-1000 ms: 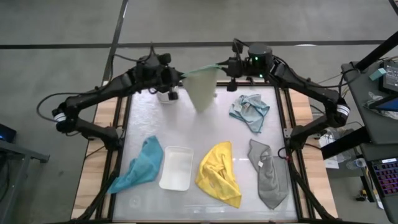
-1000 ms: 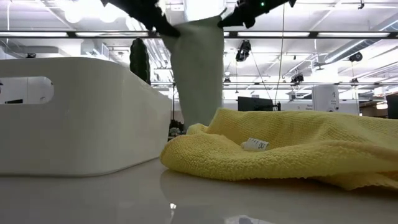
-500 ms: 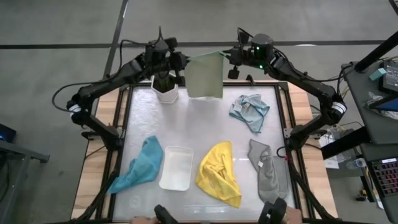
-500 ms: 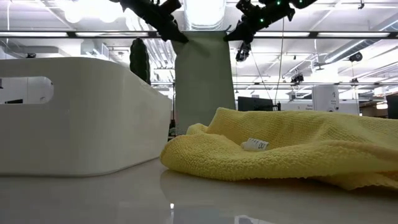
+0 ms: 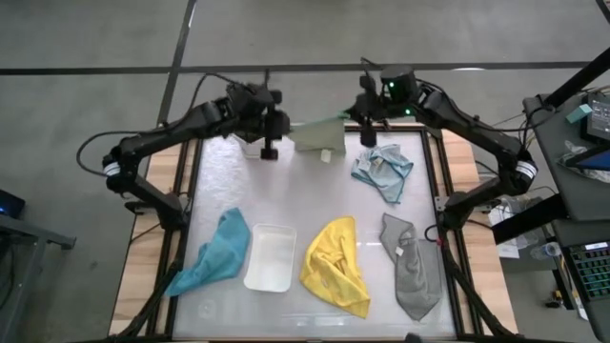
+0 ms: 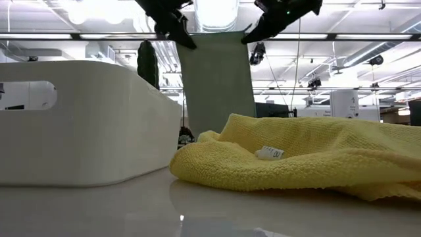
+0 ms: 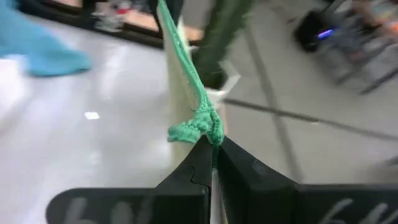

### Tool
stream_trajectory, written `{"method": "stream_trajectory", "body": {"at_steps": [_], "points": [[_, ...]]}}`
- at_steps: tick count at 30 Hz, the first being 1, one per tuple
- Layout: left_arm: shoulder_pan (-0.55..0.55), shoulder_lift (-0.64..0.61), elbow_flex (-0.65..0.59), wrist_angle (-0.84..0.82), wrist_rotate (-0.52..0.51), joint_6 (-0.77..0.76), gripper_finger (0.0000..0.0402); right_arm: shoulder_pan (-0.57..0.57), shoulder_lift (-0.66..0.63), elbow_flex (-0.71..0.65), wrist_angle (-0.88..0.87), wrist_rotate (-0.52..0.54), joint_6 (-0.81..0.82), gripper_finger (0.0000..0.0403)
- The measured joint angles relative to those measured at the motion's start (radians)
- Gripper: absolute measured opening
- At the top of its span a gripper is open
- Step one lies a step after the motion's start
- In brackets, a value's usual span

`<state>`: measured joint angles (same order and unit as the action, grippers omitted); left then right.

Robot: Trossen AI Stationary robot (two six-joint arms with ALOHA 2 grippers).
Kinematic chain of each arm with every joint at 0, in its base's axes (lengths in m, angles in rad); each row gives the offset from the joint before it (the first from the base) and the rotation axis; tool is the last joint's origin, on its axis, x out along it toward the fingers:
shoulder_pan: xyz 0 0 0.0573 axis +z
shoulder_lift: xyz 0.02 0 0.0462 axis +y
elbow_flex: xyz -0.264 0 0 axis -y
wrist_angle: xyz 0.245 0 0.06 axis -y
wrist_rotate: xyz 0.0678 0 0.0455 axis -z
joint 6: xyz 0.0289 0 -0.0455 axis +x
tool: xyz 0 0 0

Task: Fold microfiber towels
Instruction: Fold the green microfiber towel

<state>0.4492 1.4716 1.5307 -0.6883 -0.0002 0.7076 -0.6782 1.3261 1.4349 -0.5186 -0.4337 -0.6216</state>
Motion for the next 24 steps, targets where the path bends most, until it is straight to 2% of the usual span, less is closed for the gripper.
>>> {"method": "stream_trajectory", "body": {"at_steps": [3, 7, 12, 19, 24], "points": [[-0.050, 0.000, -0.001, -0.045, -0.002, 0.013, 0.0000, 0.037, -0.002, 0.000, -0.077, -0.030, -0.003, 0.0008], [-0.058, -0.001, -0.002, -0.031, -0.023, 0.064, 0.0000, 0.056, -0.002, 0.004, -0.071, -0.019, -0.020, 0.0008], [0.007, -0.001, -0.002, 0.039, -0.058, 0.113, 0.0000, 0.038, 0.010, 0.015, -0.002, 0.140, -0.054, 0.0008], [0.117, 0.005, 0.026, 0.141, -0.057, 0.170, 0.0000, -0.022, 0.038, 0.015, 0.164, 0.145, -0.076, 0.0008], [0.124, -0.002, 0.045, 0.158, -0.056, 0.175, 0.0000, -0.031, 0.030, 0.015, 0.229, 0.145, -0.085, 0.0008]]}}
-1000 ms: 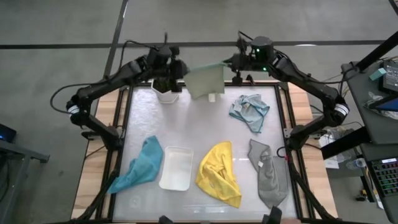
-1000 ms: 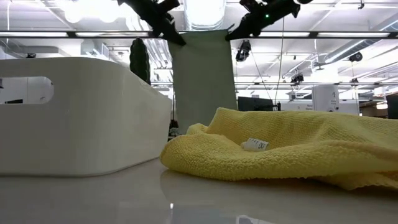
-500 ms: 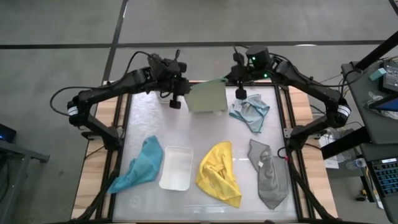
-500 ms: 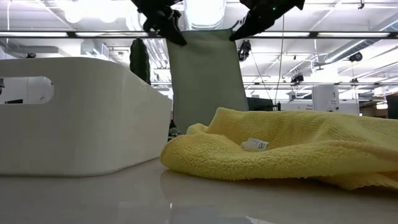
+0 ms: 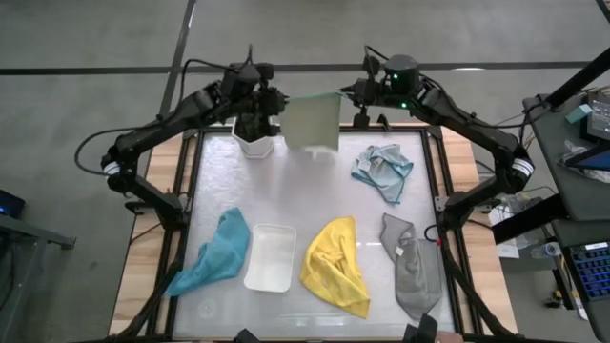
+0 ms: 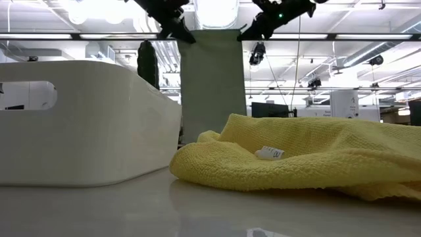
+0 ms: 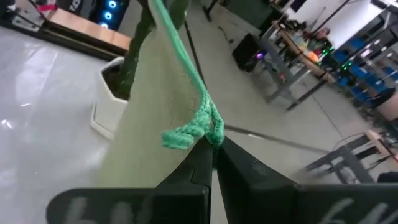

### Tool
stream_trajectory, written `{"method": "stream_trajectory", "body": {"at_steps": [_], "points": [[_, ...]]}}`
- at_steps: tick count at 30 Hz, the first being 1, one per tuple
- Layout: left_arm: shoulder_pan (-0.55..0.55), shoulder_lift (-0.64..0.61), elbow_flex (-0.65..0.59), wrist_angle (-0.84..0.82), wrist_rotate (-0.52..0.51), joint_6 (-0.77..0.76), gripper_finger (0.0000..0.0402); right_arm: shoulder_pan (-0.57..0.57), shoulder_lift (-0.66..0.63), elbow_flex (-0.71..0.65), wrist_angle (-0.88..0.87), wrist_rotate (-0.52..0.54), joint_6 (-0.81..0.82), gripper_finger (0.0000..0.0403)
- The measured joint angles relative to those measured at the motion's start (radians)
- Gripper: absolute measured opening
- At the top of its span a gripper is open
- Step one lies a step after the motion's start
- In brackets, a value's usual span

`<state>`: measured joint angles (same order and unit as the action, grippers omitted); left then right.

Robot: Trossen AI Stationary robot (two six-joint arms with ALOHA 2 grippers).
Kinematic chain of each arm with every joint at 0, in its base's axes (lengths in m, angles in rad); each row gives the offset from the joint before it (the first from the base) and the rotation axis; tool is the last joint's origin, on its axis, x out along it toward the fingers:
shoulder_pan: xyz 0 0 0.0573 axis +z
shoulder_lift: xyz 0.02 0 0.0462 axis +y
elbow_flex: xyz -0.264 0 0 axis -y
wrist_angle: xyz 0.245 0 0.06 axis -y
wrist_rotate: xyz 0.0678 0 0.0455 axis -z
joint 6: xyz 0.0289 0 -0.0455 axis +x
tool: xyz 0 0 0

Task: Fold microfiber towels
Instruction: Fold the green microfiber towel

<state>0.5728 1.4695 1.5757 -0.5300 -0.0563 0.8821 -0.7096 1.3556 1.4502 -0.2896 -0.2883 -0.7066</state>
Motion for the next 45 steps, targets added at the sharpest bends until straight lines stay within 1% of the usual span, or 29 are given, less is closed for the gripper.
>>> {"method": "stream_trajectory", "body": {"at_steps": [2, 5, 7, 9, 12, 19, 24, 26, 30, 33, 36, 38, 40, 43, 45], "points": [[-0.009, -0.009, -0.005, 0.001, 0.002, -0.010, 0.0000, 0.004, -0.012, 0.000, -0.018, -0.007, 0.009, 0.0008], [-0.040, -0.025, -0.027, -0.038, 0.002, -0.020, 0.0000, 0.024, -0.018, 0.000, -0.110, -0.023, 0.037, 0.0008], [-0.067, -0.027, -0.048, -0.072, 0.006, -0.058, 0.0000, 0.037, -0.018, -0.001, -0.194, -0.055, 0.062, 0.0008], [-0.095, -0.027, -0.069, -0.111, 0.030, -0.099, 0.0000, 0.056, -0.018, -0.010, -0.271, -0.102, 0.088, 0.0008], [-0.150, -0.031, -0.118, -0.147, 0.082, -0.176, 0.0000, 0.100, -0.018, -0.027, -0.371, -0.163, 0.117, 0.0008], [-0.303, -0.033, -0.244, -0.150, 0.099, -0.364, 0.0000, 0.247, -0.020, -0.103, -0.477, -0.187, 0.204, 0.0008], [-0.394, -0.033, -0.342, -0.103, 0.105, -0.425, 0.0000, 0.368, -0.018, -0.193, -0.447, -0.189, 0.307, 0.0008], [-0.412, -0.033, -0.373, -0.071, 0.105, -0.457, 0.0000, 0.411, -0.017, -0.233, -0.412, -0.187, 0.369, 0.0008], [-0.420, -0.033, -0.423, -0.005, 0.109, -0.460, 0.0000, 0.469, -0.016, -0.315, -0.321, -0.185, 0.439, 0.0008], [-0.413, -0.020, -0.434, 0.015, 0.111, -0.461, 0.0000, 0.471, -0.016, -0.369, -0.258, -0.151, 0.505, 0.0008], [-0.390, 0.010, -0.441, 0.040, 0.110, -0.459, 0.0000, 0.451, -0.016, -0.414, -0.214, -0.040, 0.536, 0.0008], [-0.371, 0.044, -0.442, 0.075, 0.110, -0.458, 0.0000, 0.430, -0.016, -0.441, -0.204, 0.010, 0.555, 0.0008], [-0.349, 0.081, -0.443, 0.091, 0.104, -0.458, 0.0000, 0.406, -0.016, -0.457, -0.188, 0.029, 0.563, 0.0008], [-0.314, 0.139, -0.443, 0.142, 0.075, -0.457, 0.0000, 0.372, -0.016, -0.477, -0.183, 0.032, 0.569, 0.0008], [-0.292, 0.172, -0.443, 0.175, 0.061, -0.455, 0.0000, 0.353, -0.016, -0.493, -0.161, 0.056, 0.569, 0.0008]]}}
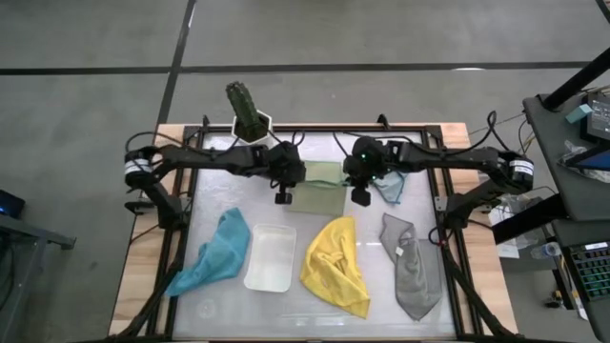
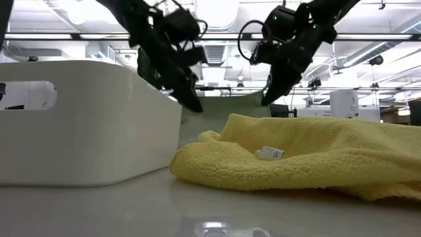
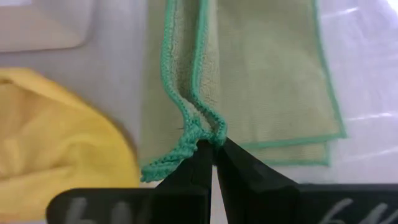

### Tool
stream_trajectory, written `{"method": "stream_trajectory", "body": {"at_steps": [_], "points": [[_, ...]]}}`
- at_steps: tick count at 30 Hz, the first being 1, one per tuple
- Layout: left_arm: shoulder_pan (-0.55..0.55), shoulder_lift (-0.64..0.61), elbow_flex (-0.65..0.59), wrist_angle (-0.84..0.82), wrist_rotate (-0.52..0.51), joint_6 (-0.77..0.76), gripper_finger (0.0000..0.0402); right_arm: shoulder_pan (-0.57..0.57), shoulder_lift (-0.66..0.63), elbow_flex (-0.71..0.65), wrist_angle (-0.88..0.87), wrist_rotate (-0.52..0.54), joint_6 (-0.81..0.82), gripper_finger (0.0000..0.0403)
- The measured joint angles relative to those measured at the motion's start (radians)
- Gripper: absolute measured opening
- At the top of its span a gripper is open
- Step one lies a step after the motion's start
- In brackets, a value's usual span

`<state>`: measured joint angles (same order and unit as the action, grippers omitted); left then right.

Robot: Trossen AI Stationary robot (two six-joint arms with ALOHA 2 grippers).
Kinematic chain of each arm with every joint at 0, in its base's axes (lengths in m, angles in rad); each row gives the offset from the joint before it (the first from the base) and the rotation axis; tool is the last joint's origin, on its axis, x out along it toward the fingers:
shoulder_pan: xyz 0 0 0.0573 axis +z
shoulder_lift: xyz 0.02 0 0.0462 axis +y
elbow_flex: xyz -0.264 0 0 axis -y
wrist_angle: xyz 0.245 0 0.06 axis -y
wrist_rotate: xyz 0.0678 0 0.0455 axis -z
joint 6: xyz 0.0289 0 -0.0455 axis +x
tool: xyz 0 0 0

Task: Fold microfiber towels
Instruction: Fold the green microfiber towel

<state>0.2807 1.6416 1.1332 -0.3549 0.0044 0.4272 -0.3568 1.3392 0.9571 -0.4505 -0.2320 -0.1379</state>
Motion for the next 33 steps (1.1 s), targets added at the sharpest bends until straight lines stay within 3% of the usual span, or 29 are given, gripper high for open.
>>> {"method": "stream_trajectory", "body": {"at_steps": [8, 18, 28, 33], "points": [[0.061, 0.040, 0.003, 0.053, -0.008, 0.002, 0.0000, -0.073, 0.037, -0.025, 0.062, 0.025, -0.007, 0.0008], [0.081, 0.041, -0.017, 0.121, -0.014, 0.001, 0.0000, -0.120, 0.175, 0.011, 0.095, 0.071, -0.055, 0.0008], [0.084, 0.041, -0.076, 0.236, -0.058, -0.003, 0.0000, -0.122, 0.249, 0.088, 0.019, 0.079, -0.051, 0.0008], [0.085, 0.041, -0.097, 0.264, -0.058, -0.004, 0.0000, -0.122, 0.244, 0.111, -0.011, 0.147, -0.037, 0.0008]]}}
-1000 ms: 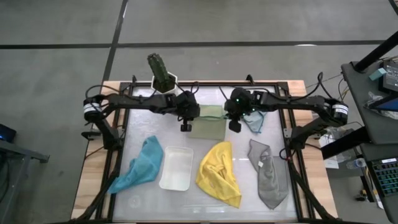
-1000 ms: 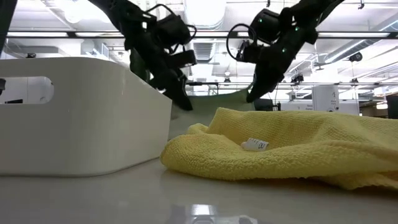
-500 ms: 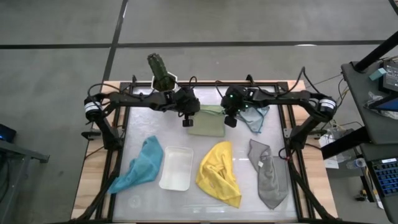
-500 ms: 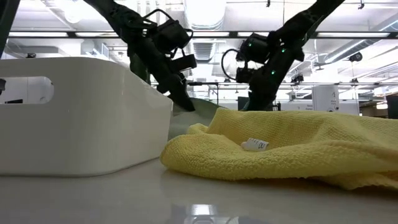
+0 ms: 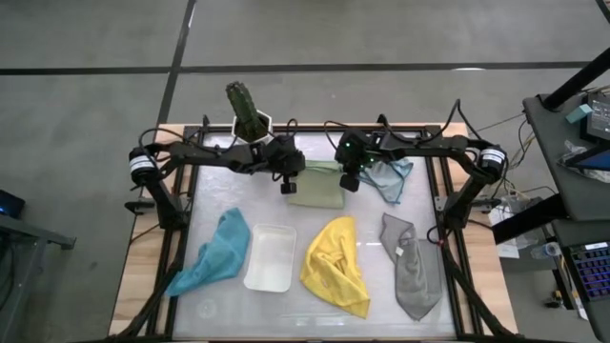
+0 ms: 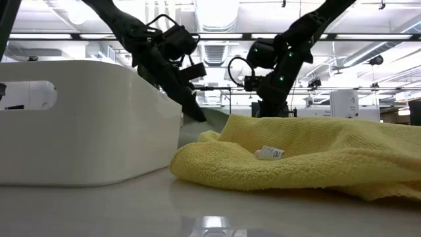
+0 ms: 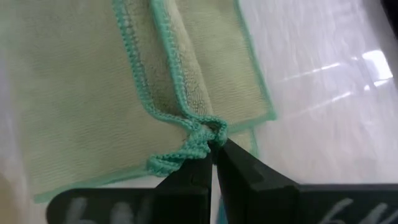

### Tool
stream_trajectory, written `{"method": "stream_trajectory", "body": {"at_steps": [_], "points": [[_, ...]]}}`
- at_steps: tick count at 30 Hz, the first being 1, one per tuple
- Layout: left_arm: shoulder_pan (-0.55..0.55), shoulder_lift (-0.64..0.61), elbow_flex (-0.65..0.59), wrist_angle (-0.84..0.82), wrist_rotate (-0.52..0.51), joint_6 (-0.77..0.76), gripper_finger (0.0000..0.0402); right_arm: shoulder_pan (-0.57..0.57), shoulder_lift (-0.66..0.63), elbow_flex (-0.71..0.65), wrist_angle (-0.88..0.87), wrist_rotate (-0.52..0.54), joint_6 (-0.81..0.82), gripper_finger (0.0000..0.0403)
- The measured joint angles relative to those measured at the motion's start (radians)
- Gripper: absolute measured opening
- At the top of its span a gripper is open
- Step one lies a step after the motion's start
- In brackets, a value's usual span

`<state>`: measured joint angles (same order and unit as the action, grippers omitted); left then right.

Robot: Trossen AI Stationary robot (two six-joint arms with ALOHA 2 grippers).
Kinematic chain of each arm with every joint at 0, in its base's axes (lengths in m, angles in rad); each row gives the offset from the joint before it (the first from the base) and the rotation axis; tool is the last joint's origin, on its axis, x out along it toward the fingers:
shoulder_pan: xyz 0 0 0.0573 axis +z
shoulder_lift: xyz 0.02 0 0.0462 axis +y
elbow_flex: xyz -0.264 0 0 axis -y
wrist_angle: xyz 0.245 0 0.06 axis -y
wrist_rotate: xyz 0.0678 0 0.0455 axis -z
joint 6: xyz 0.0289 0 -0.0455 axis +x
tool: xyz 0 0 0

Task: Fold microfiber towels
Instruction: Fold the green microfiber towel

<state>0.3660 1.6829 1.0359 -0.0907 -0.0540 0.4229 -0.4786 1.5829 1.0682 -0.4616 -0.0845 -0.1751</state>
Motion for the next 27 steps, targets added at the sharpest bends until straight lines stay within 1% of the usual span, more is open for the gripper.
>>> {"method": "stream_trajectory", "body": {"at_steps": [3, 5, 12, 15, 17, 21, 27], "points": [[0.001, 0.015, -0.008, 0.019, 0.000, -0.024, 0.0001, -0.002, 0.000, 0.007, -0.010, 0.003, 0.017, 0.0008], [0.002, 0.034, -0.008, 0.022, 0.000, -0.025, 0.0009, -0.002, 0.000, 0.009, -0.019, 0.008, 0.027, 0.0008], [0.003, 0.104, 0.014, 0.020, -0.015, -0.024, 0.0068, -0.002, 0.002, 0.007, -0.053, 0.014, 0.052, 0.0008], [0.003, 0.110, 0.017, 0.017, -0.062, -0.024, 0.0091, -0.002, 0.004, 0.006, -0.032, 0.014, 0.050, 0.0008], [0.003, 0.104, 0.017, 0.021, -0.114, -0.024, 0.0102, -0.002, 0.004, 0.007, -0.015, 0.015, 0.044, 0.0008], [0.004, 0.092, 0.017, 0.020, -0.195, -0.024, 0.0111, -0.003, 0.004, 0.006, 0.003, 0.024, 0.033, 0.0008], [0.007, 0.083, 0.017, 0.020, -0.212, -0.024, 0.0111, -0.003, 0.004, 0.007, 0.012, 0.044, 0.024, 0.0008]]}}
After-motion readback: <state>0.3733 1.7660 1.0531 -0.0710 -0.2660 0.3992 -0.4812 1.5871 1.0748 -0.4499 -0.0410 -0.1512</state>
